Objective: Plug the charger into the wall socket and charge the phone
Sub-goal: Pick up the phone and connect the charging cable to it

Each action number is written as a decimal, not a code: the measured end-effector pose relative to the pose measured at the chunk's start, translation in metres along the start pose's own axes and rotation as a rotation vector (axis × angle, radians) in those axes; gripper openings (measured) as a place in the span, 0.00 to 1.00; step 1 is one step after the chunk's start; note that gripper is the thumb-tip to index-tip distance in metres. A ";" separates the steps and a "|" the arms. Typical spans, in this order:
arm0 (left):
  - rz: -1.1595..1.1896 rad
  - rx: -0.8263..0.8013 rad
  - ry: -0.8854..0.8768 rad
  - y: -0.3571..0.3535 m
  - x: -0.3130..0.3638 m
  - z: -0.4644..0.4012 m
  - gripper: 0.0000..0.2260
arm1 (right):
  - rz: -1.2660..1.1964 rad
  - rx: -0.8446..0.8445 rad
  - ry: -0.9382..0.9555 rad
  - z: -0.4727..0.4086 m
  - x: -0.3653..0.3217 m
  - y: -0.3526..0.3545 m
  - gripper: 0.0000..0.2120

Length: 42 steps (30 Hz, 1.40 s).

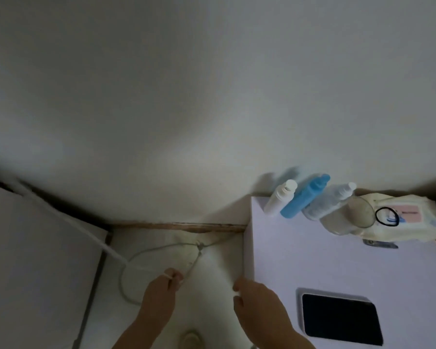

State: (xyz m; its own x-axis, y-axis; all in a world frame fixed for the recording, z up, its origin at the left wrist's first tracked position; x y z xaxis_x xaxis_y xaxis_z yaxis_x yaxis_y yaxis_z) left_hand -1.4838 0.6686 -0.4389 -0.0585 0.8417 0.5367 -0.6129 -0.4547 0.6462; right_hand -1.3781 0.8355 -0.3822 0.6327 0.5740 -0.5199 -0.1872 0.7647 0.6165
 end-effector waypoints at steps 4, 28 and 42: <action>0.446 0.130 0.041 0.014 0.020 0.009 0.13 | -0.055 0.018 0.028 -0.014 0.004 -0.014 0.14; 0.647 0.186 0.435 0.131 0.026 0.079 0.13 | -1.187 0.333 -0.043 0.010 -0.054 0.043 0.08; 0.006 -0.324 -0.051 0.045 0.197 0.031 0.17 | -0.772 0.267 0.121 0.067 -0.054 0.029 0.18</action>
State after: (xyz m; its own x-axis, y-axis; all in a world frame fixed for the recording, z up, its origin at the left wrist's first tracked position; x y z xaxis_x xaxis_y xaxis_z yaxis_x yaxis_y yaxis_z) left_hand -1.4985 0.8054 -0.2872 -0.0280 0.8201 0.5715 -0.8319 -0.3361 0.4415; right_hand -1.3670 0.8069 -0.2969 0.4218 -0.0449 -0.9056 0.4616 0.8703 0.1718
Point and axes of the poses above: each hand's wrist, its own z-axis away from the middle knuckle, its own y-axis out of the back of the hand, x = y × z, the point moved 2 cm from there along -z, towards the middle knuckle, and after that the axes turned 7 degrees about -z, right-handed, at the moved point
